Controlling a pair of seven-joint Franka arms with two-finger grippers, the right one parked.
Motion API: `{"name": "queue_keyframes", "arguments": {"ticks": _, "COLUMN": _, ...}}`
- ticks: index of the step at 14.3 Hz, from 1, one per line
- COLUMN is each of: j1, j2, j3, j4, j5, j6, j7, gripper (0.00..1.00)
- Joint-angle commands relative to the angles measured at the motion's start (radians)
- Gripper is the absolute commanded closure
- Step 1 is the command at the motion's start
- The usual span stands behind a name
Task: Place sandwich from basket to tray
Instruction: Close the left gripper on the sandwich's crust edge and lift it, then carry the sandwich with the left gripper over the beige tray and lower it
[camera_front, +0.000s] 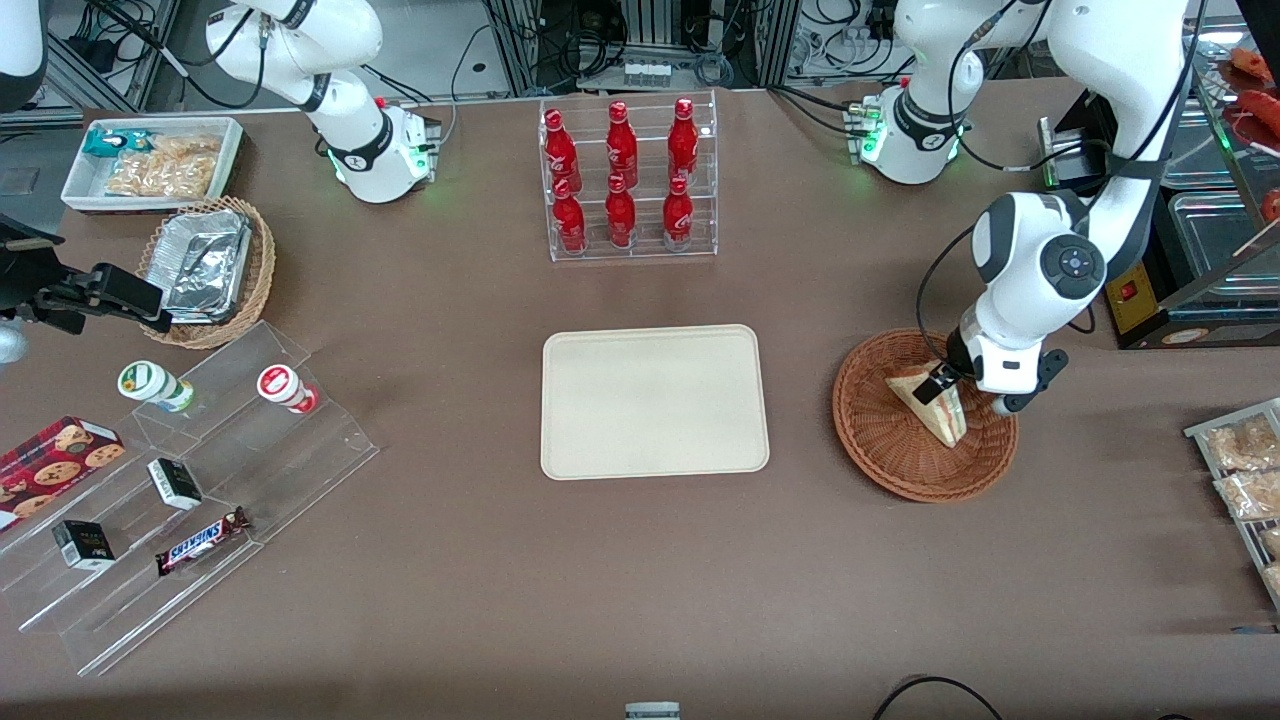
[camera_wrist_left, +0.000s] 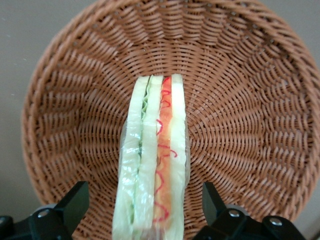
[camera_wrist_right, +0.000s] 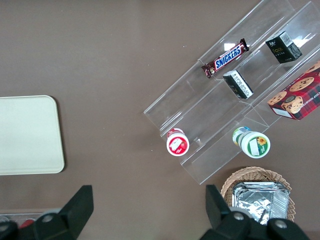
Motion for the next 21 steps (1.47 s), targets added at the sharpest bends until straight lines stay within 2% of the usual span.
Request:
{"name": "queue_keyframes", "arguments": {"ticks": 1, "j1": -0.011, "j2": 0.021, "j3": -0.002, "j4": 0.008, "j5": -0.007, "j6": 0.017, "j7": 0.004, "gripper": 0.83}}
{"name": "queue_keyframes", "arguments": {"ticks": 2, "j1": -0.011, "j2": 0.007, "j3": -0.001, "j4": 0.01, "j5": -0.001, "j6": 0.004, "j7": 0.028, "gripper": 0.94}}
{"name": "queue_keyframes", "arguments": {"ticks": 4, "j1": -0.009, "j2": -0.023, "j3": -0.001, "j4": 0.028, "j5": -0.001, "j6": -0.087, "j7": 0.13, "gripper": 0.96}}
{"name": "queue_keyframes", "arguments": {"ticks": 8, "j1": -0.02, "j2": -0.03, "j3": -0.005, "j4": 0.193, "j5": 0.002, "j6": -0.302, "j7": 0.15, "gripper": 0.94}}
{"name": "queue_keyframes", "arguments": {"ticks": 9, "j1": -0.053, "j2": -0.022, "j3": -0.007, "j4": 0.235, "j5": 0.008, "j6": -0.35, "j7": 0.162, "gripper": 0.93}}
{"name": "queue_keyframes", "arguments": {"ticks": 11, "j1": -0.09, "j2": 0.002, "j3": -0.01, "j4": 0.286, "j5": 0.059, "j6": -0.361, "j7": 0.266, "gripper": 0.88}}
{"name": "queue_keyframes", "arguments": {"ticks": 13, "j1": -0.177, "j2": 0.057, "j3": -0.011, "j4": 0.367, "j5": 0.067, "j6": -0.4, "j7": 0.282, "gripper": 0.87}}
{"name": "queue_keyframes", "arguments": {"ticks": 17, "j1": -0.336, "j2": 0.232, "j3": -0.011, "j4": 0.609, "j5": 0.061, "j6": -0.515, "j7": 0.251, "gripper": 0.92}}
{"name": "queue_keyframes", "arguments": {"ticks": 21, "j1": -0.512, "j2": 0.37, "j3": -0.01, "j4": 0.786, "j5": 0.071, "j6": -0.583, "j7": 0.094, "gripper": 0.93}}
